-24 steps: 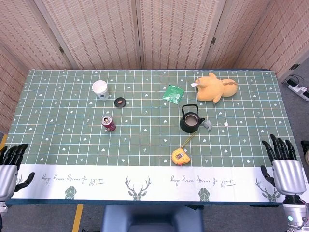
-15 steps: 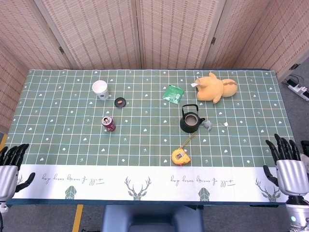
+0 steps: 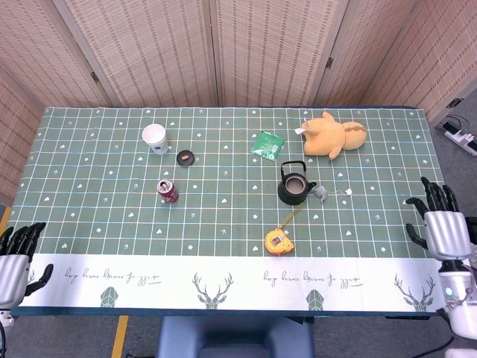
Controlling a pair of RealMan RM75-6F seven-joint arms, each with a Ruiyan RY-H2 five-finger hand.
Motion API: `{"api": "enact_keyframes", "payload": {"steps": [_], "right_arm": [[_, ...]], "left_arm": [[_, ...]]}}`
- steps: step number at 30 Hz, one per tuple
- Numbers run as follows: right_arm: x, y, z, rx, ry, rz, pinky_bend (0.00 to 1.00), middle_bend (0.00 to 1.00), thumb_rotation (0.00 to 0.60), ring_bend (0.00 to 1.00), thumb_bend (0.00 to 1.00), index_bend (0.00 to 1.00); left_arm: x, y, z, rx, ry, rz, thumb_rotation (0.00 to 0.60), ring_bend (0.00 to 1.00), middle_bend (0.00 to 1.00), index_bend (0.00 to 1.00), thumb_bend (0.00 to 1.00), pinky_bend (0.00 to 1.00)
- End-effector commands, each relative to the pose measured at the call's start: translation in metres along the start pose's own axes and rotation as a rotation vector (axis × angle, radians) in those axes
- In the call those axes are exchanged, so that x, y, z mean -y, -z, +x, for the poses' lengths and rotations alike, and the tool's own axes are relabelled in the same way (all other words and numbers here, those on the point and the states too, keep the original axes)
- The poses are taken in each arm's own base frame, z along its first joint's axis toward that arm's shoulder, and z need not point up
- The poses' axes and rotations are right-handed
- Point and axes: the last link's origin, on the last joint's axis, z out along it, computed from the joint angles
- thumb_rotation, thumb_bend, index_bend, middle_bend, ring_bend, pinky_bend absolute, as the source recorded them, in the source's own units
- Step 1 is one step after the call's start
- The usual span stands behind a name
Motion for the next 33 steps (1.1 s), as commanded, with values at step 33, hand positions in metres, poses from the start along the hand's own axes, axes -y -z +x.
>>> {"api": "enact_keyframes", "payload": {"steps": [33], "right_arm": [[0.089, -0.138, -0.095, 0.252, 0.038, -0.063, 0.00, 0.00, 0.600, 0.00, 0.37, 0.42]], "left_arm": [[-0.001, 0.006, 0.002, -0.006, 0.020, -0.012, 0.600, 0.07, 0.06, 0.01, 0.37, 0.03]]}}
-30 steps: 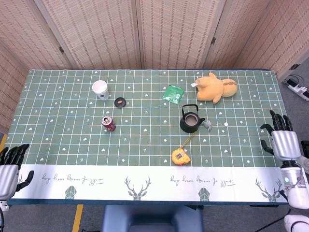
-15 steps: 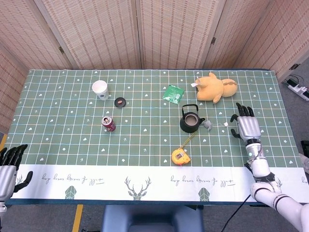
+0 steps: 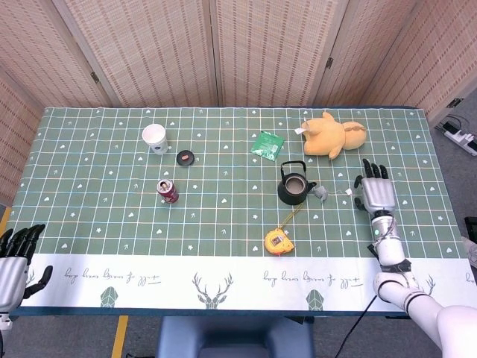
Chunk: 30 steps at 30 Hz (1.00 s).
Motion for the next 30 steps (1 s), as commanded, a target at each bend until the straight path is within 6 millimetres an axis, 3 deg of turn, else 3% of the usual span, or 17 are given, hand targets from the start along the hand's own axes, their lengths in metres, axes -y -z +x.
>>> {"api": "enact_keyframes", "payload": {"steps": [1, 30], "right_arm": [[0.007, -0.008, -0.003, 0.017, 0.003, -0.006, 0.00, 0.00, 0.600, 0.00, 0.37, 0.42], [0.027, -0.020, -0.014, 0.031, 0.068, -0.013, 0.00, 0.00, 0.600, 0.00, 0.37, 0.42]], "left_arm": [[0.000, 0.000, 0.000, 0.000, -0.002, 0.002, 0.600, 0.07, 0.06, 0.01, 0.37, 0.03], [0.001, 0.002, 0.000, 0.008, -0.001, 0.020, 0.600, 0.07, 0.06, 0.01, 0.37, 0.03]]}}
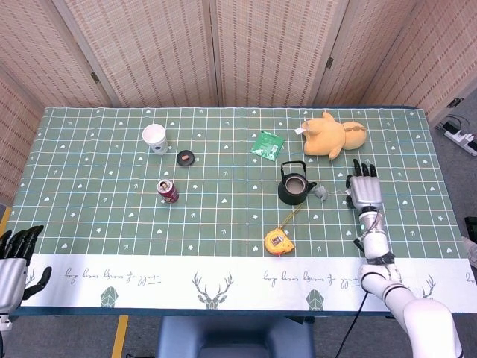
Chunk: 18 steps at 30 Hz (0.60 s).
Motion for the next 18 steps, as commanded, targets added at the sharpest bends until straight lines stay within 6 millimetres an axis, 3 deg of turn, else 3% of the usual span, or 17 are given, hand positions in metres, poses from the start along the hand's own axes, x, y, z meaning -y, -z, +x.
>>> {"api": "enact_keyframes", "payload": {"steps": [1, 18], "right_arm": [[0.0005, -0.0001, -0.0005, 0.001, 0.002, 0.002, 0.00, 0.00, 0.600, 0.00, 0.37, 0.42], [0.0025, -0.0045, -0.0006, 0.009, 0.031, -0.009, 0.00, 0.01, 0.600, 0.00, 0.37, 0.53]], "left_arm": [[0.0000, 0.0000, -0.0001, 0.001, -0.001, 0.000, 0.600, 0.07, 0.06, 0.01, 0.37, 0.03], [0.0006, 0.0013, 0.0007, -0.010, -0.006, -0.002, 0.600, 0.07, 0.06, 0.01, 0.37, 0.03]]}}
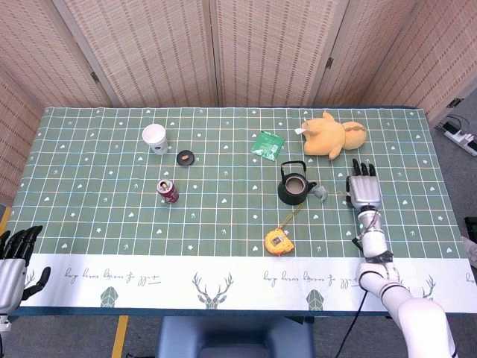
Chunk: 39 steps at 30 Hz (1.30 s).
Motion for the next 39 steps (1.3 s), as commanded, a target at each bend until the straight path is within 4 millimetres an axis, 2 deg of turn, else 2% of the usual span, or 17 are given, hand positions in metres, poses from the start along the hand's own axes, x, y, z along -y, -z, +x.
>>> {"api": "enact_keyframes", "payload": {"steps": [1, 14, 25, 31, 36, 39], "right_arm": [[0.000, -0.001, 0.000, 0.003, 0.002, -0.003, 0.00, 0.02, 0.600, 0.00, 0.37, 0.53], [0.000, -0.002, 0.001, 0.004, 0.009, -0.007, 0.00, 0.04, 0.600, 0.00, 0.37, 0.62], [-0.005, -0.001, 0.010, -0.037, -0.004, -0.004, 0.00, 0.05, 0.600, 0.00, 0.37, 0.64], [-0.008, 0.004, 0.035, -0.142, -0.032, 0.027, 0.00, 0.06, 0.600, 0.00, 0.37, 0.65], [0.003, 0.020, 0.073, -0.249, -0.072, 0.086, 0.00, 0.06, 0.600, 0.00, 0.37, 0.65], [0.012, 0.037, 0.101, -0.321, -0.069, 0.109, 0.00, 0.07, 0.600, 0.00, 0.37, 0.65]], "left_arm": [[0.000, 0.000, 0.000, -0.002, -0.001, 0.000, 0.600, 0.07, 0.06, 0.01, 0.37, 0.03], [0.000, 0.002, 0.000, -0.014, -0.003, -0.008, 0.600, 0.07, 0.06, 0.00, 0.37, 0.03], [0.000, 0.002, 0.001, -0.020, 0.001, -0.014, 0.600, 0.07, 0.06, 0.00, 0.37, 0.03], [-0.001, 0.002, 0.000, -0.020, -0.002, -0.014, 0.600, 0.07, 0.06, 0.00, 0.37, 0.03], [-0.001, 0.002, 0.000, -0.021, 0.000, -0.011, 0.600, 0.07, 0.06, 0.00, 0.37, 0.03], [0.000, 0.002, 0.001, -0.023, 0.006, -0.009, 0.600, 0.07, 0.06, 0.00, 0.37, 0.03]]}}
